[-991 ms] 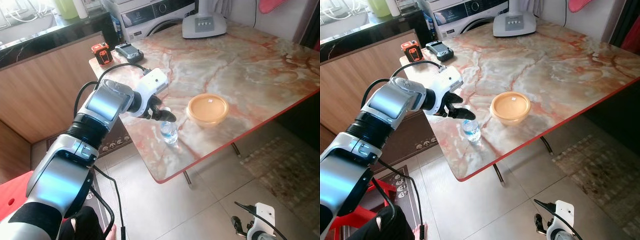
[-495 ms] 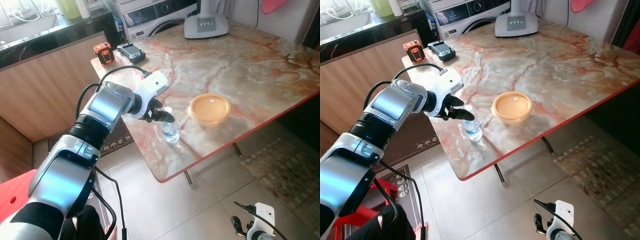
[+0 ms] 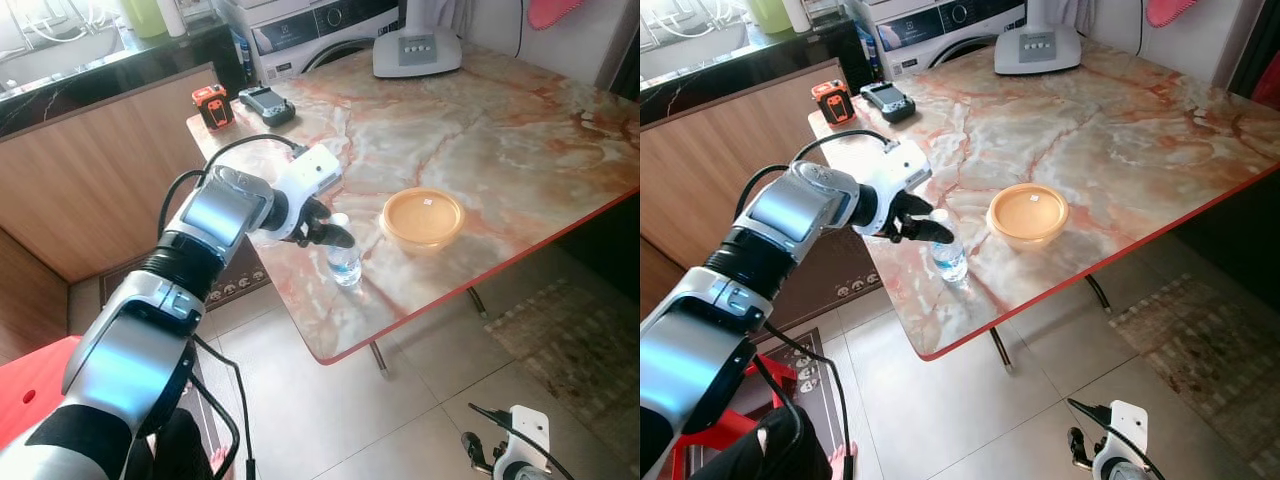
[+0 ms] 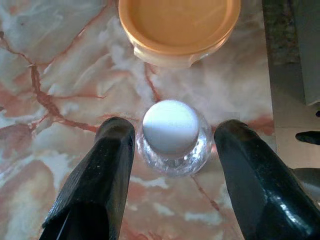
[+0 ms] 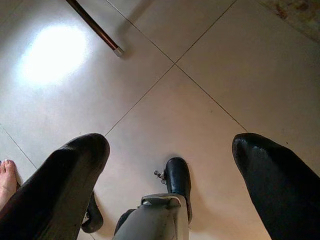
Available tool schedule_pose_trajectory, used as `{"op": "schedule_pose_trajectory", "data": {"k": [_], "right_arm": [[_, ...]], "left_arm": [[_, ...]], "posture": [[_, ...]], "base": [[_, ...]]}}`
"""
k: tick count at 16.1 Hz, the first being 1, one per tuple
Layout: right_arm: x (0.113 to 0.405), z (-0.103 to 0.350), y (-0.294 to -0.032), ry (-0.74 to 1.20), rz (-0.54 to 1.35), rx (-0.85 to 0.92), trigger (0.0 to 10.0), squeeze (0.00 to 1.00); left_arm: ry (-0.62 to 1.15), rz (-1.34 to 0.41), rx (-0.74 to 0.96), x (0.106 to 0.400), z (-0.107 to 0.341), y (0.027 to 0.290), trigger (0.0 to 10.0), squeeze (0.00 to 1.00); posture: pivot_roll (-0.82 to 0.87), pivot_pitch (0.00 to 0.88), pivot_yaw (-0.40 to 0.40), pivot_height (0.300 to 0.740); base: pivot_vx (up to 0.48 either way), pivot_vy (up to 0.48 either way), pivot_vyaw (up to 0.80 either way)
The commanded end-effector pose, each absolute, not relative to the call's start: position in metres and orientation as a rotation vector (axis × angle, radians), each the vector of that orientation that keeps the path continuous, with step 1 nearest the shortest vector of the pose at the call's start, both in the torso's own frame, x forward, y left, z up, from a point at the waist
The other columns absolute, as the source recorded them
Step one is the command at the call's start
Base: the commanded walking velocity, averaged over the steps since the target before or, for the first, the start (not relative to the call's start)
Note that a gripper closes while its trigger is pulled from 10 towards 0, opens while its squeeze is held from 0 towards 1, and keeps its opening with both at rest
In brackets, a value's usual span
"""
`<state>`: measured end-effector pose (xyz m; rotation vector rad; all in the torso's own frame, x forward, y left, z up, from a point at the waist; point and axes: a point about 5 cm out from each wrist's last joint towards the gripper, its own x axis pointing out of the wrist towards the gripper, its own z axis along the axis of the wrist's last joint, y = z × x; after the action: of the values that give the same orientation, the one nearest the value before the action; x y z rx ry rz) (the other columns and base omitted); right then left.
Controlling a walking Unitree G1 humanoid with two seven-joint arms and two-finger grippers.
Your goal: Restocking fridge
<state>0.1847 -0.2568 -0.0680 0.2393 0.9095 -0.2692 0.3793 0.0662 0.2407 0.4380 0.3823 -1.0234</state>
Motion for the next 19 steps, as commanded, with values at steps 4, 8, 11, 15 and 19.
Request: {"op": "schedule_pose_trajectory", "data": {"k": [4,8,11,15,19], "right_arm": [[0.1819,-0.0709,-0.2525,0.92,-0.271,0.26,10.0,0.0],[0.1819,-0.0708,-0.2526,0.92,-0.27,0.259,10.0,0.0],[0.1819,-0.0708,-0.2526,0.919,-0.271,0.262,10.0,0.0],[0.1819,-0.0708,-0.2527,0.919,-0.272,0.262,10.0,0.0],[0.182,-0.0707,-0.2525,0.918,-0.271,0.263,10.0,0.0]], "left_arm": [[0.363,-1.017,0.444,0.3818,0.2467,0.0683,10.0,0.0],[0.359,-0.989,0.44,0.3851,0.2454,0.0704,9.7,0.0],[0.346,-0.992,0.424,0.3857,0.2438,0.0683,10.0,0.0],[0.332,-1.0,0.427,0.3861,0.2466,0.0664,9.8,0.0],[0.339,-0.99,0.431,0.3877,0.2436,0.068,0.0,0.0]], "posture": [[-0.06,0.042,0.164,0.74],[-0.06,0.044,0.163,0.74],[-0.07,0.046,0.165,0.74],[-0.07,0.047,0.165,0.74],[-0.06,0.049,0.166,0.74]], "base": [[0.0,0.0,0.0],[0.0,0.0,0.0],[0.0,0.0,0.0],[0.0,0.0,0.0],[0.0,0.0,0.0]]}}
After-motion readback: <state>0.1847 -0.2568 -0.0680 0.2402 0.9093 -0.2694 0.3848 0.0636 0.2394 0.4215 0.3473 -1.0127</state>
